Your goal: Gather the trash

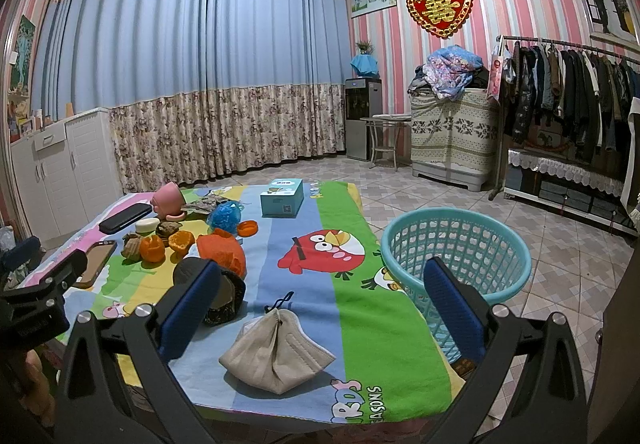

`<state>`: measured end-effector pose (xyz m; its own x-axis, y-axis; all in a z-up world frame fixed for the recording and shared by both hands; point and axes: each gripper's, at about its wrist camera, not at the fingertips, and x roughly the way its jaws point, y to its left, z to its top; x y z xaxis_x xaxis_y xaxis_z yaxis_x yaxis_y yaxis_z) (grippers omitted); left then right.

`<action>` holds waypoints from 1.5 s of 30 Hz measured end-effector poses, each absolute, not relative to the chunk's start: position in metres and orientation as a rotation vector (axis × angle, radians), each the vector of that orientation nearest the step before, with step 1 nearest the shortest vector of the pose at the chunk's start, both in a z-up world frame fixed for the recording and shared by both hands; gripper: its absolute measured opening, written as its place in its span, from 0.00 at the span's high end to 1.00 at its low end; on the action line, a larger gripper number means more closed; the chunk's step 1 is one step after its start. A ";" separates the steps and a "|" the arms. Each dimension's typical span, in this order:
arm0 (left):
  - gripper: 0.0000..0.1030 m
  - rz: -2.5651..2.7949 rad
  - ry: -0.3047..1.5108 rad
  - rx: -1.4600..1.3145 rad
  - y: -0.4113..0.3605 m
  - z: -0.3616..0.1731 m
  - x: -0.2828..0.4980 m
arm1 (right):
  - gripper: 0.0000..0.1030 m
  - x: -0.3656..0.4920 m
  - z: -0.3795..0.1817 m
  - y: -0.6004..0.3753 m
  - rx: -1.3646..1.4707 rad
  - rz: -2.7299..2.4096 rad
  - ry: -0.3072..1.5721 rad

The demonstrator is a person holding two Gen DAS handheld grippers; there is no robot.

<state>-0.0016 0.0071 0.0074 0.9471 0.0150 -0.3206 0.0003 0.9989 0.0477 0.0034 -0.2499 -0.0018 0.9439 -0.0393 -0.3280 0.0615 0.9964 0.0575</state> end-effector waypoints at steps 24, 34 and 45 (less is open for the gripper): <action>0.05 0.026 0.334 0.046 0.016 -0.002 0.001 | 0.04 0.011 -0.010 -0.263 0.088 -0.068 0.357; 0.05 0.038 0.363 0.024 0.024 -0.010 0.011 | 0.04 0.034 -0.034 -0.251 0.085 -0.046 0.474; 0.05 0.035 0.380 0.021 0.027 -0.013 0.018 | 0.04 0.050 -0.057 -0.233 0.012 -0.050 0.522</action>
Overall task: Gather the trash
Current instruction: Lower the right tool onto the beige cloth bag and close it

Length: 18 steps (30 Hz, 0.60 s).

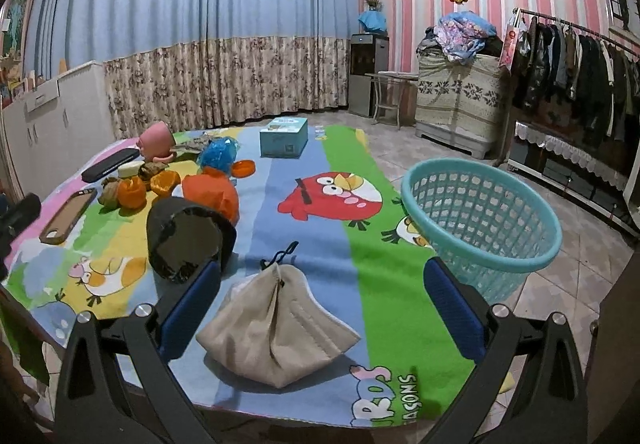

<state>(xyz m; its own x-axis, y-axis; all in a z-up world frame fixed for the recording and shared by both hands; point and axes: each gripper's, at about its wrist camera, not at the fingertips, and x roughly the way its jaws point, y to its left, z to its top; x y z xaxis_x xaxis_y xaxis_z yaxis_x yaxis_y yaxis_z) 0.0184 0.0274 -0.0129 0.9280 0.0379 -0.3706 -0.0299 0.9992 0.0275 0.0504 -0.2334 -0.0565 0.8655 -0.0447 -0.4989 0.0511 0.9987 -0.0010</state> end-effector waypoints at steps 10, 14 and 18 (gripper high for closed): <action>0.05 0.041 0.385 0.009 0.032 -0.014 0.023 | 0.04 0.066 -0.079 -0.234 0.006 -0.053 0.588; 0.05 0.040 0.390 0.010 0.032 -0.017 0.024 | 0.04 0.069 -0.083 -0.230 -0.005 -0.044 0.605; 0.05 0.040 0.384 0.007 0.033 -0.017 0.023 | 0.04 0.072 -0.086 -0.231 0.005 -0.026 0.620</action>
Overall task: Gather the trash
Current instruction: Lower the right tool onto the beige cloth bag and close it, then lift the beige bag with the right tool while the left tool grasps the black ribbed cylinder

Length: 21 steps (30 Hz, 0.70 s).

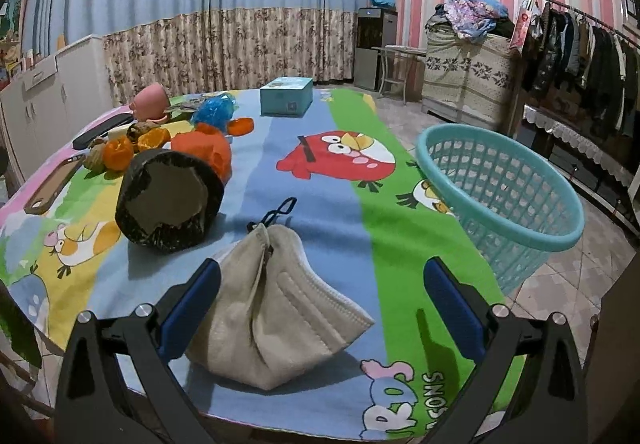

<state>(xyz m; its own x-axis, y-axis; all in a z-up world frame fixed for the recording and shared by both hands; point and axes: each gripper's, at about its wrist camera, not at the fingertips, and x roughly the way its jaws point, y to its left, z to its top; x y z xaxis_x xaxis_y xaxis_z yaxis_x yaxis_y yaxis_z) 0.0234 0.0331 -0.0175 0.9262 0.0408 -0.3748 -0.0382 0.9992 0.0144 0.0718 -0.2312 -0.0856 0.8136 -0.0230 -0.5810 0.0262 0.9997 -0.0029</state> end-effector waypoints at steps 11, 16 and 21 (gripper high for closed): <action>0.05 0.033 0.384 0.009 0.032 -0.018 0.022 | 0.32 0.077 -0.094 -0.226 0.014 0.059 0.676; 0.05 0.020 0.390 0.008 0.030 -0.017 0.022 | 0.51 0.077 -0.095 -0.224 0.031 0.107 0.692; 0.05 0.008 0.402 0.009 0.027 -0.017 0.022 | 0.68 0.077 -0.094 -0.219 0.037 0.154 0.697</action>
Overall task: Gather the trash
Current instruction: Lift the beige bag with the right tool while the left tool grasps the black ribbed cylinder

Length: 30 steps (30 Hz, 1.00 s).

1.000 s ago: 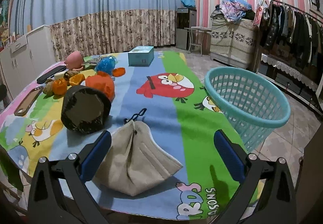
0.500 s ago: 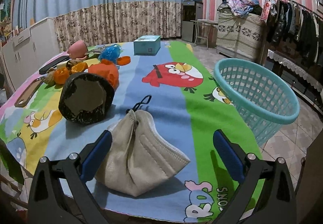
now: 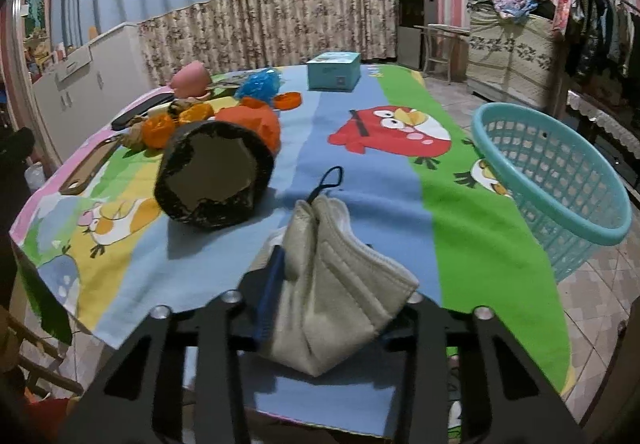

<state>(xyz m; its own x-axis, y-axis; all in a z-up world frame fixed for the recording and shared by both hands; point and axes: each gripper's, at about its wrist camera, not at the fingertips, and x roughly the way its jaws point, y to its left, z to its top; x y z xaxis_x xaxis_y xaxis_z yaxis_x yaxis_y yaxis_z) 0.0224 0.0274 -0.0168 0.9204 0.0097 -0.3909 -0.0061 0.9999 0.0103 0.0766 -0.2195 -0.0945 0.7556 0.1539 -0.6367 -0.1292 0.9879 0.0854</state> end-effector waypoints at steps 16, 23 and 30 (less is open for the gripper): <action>0.05 0.000 0.424 0.061 0.009 -0.020 0.040 | 0.82 0.080 -0.074 -0.244 0.109 0.147 0.648; 0.05 -0.071 0.431 0.054 -0.010 -0.020 0.054 | 0.82 0.086 -0.034 -0.274 0.126 0.108 0.562; 0.05 -0.198 0.525 0.079 -0.036 -0.028 0.075 | 0.82 0.100 0.013 -0.309 0.181 0.064 0.453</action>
